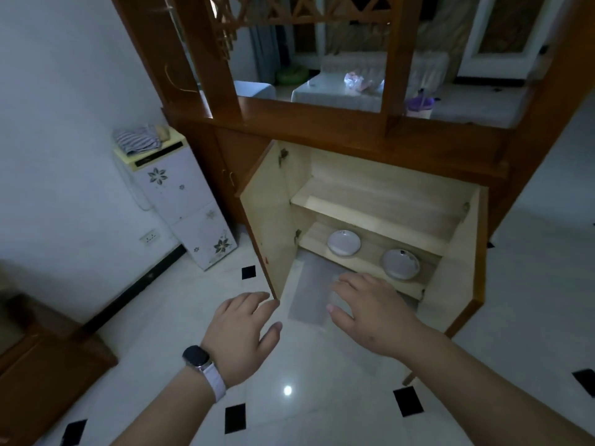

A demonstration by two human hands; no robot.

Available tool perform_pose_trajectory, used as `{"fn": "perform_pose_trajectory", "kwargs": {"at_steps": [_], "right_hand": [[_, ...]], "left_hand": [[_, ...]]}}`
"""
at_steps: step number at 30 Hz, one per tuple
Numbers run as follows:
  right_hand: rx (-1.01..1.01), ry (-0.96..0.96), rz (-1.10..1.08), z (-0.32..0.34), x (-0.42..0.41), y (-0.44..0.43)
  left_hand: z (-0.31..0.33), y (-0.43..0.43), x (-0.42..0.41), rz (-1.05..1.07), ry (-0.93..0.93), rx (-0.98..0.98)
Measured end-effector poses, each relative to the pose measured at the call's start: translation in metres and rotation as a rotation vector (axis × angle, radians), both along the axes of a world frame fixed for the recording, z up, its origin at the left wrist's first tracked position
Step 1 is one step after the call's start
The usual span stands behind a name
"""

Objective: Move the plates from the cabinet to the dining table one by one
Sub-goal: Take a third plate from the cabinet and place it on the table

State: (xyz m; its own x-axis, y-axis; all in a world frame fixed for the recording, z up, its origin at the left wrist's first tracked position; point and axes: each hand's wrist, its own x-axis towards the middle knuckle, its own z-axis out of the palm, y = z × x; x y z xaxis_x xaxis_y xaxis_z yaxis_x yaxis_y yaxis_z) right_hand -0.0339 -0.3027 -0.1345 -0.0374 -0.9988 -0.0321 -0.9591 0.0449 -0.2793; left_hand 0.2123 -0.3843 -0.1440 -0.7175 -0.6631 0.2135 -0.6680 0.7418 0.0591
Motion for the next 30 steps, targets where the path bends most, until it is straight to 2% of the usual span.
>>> {"fn": "perform_pose_trajectory", "kwargs": {"at_steps": [7, 17, 26, 30], "right_hand": [[-0.021, -0.015, -0.096, 0.007, -0.042, -0.025], [0.066, 0.003, -0.222, -0.016, -0.076, -0.073], [0.146, 0.021, -0.308, -0.024, -0.086, -0.181], [0.173, 0.024, -0.334, -0.031, -0.089, -0.239]], "left_hand": [[0.003, -0.049, -0.052, -0.052, -0.006, 0.016], [-0.023, -0.131, -0.103, -0.187, 0.018, 0.060], [-0.045, -0.266, -0.134, -0.254, -0.024, 0.150], [-0.053, -0.325, -0.147, -0.331, 0.022, 0.147]]}}
